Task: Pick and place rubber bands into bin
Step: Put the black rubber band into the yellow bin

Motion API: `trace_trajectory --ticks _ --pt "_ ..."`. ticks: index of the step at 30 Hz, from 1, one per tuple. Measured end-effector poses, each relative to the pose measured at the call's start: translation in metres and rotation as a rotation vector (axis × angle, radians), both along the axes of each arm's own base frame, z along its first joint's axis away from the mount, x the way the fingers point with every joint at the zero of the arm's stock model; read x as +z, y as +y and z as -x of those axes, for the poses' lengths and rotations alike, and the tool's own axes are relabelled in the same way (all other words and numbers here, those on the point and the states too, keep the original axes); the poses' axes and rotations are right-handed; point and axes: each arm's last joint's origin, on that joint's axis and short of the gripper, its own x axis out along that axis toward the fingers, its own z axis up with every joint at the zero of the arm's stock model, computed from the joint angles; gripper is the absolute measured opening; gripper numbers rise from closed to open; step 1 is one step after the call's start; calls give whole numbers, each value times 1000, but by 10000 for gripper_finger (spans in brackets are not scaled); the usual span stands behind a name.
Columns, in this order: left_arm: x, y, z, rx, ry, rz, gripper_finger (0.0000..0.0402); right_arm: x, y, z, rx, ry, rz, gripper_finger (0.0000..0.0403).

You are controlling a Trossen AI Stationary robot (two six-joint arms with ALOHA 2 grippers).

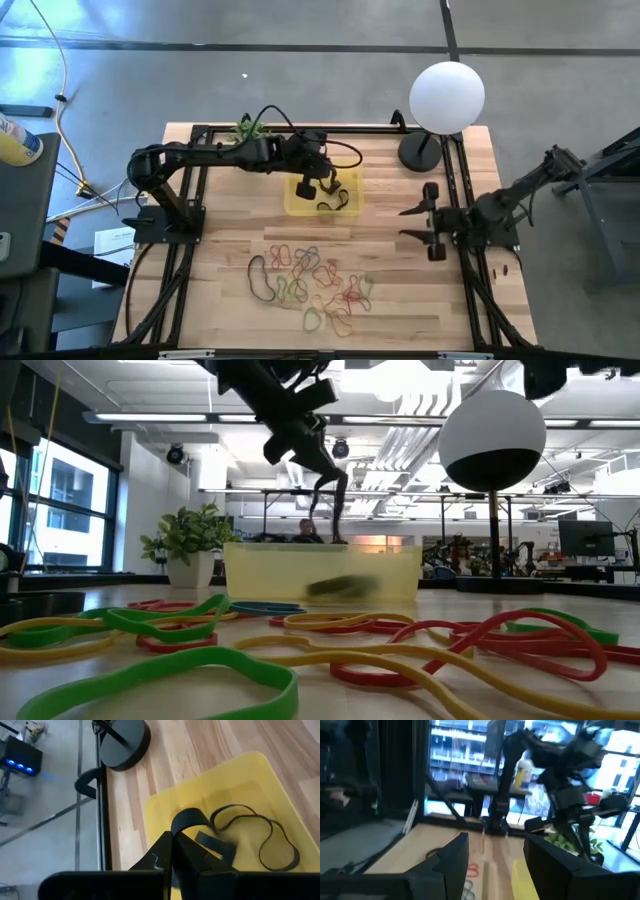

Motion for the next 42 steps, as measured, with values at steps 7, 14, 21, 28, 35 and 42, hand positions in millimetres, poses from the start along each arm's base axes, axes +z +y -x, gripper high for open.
trace_trajectory --ticks 7,14,21,28,35,42 --pt "-26 0 -2 13 -47 17 0 -21 -13 9 6 -10 -29 181" --pt "-46 -2 4 47 -50 57 4 -25 -16 8 -14 21 -6 181" --pt "-46 -2 4 46 -50 55 79 -30 -18 7 -32 71 -16 181" --pt "-42 -2 3 45 -24 62 191 -32 -18 7 -31 89 -37 181" --pt "-19 -20 7 -44 71 138 243 -34 -18 7 -34 109 -54 181" --pt "-6 -101 23 -120 265 112 229 -38 -18 7 -40 154 -63 181"
